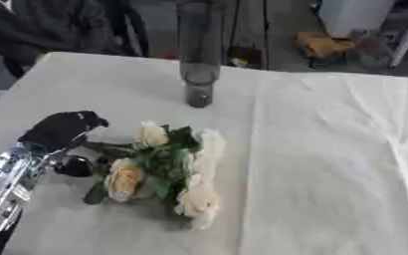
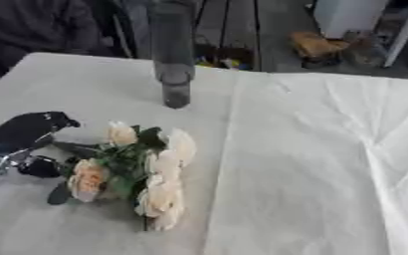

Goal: Arrange flowers into the vase.

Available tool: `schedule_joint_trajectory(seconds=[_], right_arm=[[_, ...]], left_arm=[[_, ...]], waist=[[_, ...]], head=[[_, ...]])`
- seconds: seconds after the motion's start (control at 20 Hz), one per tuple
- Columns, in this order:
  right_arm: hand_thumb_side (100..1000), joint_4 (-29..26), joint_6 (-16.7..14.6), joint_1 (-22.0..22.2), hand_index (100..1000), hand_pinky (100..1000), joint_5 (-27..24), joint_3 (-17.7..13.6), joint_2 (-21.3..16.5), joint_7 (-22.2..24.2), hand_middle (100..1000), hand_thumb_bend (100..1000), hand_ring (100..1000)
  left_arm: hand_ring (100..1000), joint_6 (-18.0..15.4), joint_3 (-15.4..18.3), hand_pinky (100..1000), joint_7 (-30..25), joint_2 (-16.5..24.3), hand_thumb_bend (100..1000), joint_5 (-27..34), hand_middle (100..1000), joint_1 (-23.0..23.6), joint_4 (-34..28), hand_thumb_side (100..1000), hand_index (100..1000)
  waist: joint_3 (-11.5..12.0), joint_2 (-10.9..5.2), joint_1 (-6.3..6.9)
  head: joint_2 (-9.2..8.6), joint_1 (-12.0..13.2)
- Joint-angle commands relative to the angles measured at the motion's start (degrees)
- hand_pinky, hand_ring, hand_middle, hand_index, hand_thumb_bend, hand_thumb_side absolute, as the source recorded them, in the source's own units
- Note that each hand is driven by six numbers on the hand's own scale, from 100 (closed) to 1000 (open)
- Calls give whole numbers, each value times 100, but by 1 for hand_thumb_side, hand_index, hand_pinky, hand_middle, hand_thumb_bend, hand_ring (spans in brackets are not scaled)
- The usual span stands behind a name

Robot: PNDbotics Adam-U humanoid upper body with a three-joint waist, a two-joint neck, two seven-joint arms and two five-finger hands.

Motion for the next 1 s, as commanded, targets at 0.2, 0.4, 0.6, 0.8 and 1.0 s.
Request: schedule_joint_trajectory(seconds=[0.2, 0.4, 0.6, 0.8, 1.0], right_arm=[[844, -39, -8, -80, 852, 802, -44, -45, -91, 16, 691, 100, 764], [845, -37, -9, -83, 852, 803, -47, -43, -90, 18, 690, 100, 764], [845, -35, -10, -86, 852, 803, -52, -44, -86, 17, 690, 100, 764], [845, -36, -11, -92, 852, 802, -54, -41, -82, 19, 690, 100, 764], [846, -39, -13, -99, 852, 802, -54, -42, -80, 21, 690, 100, 764]], left_arm=[[737, -61, -90, 732, 169, -1, 386, -106, 706, -216, 253, 308, 850], [685, -45, -115, 700, 276, -52, 371, -164, 642, -271, 404, 297, 814], [625, 35, -116, 664, 490, -115, 362, -217, 574, -305, 560, 292, 758], [529, 140, -135, 579, 743, -178, 382, -220, 506, -350, 746, 301, 683], [391, 243, -178, 474, 995, -235, 453, -201, 436, -409, 949, 323, 596]], waist=[[-19, -47, 9], [-21, -50, 7], [-25, -47, 4], [-21, -41, -7], [-17, -32, -20]], head=[[-56, 22], [-58, 24], [-66, 35], [-70, 44], [-76, 53]])
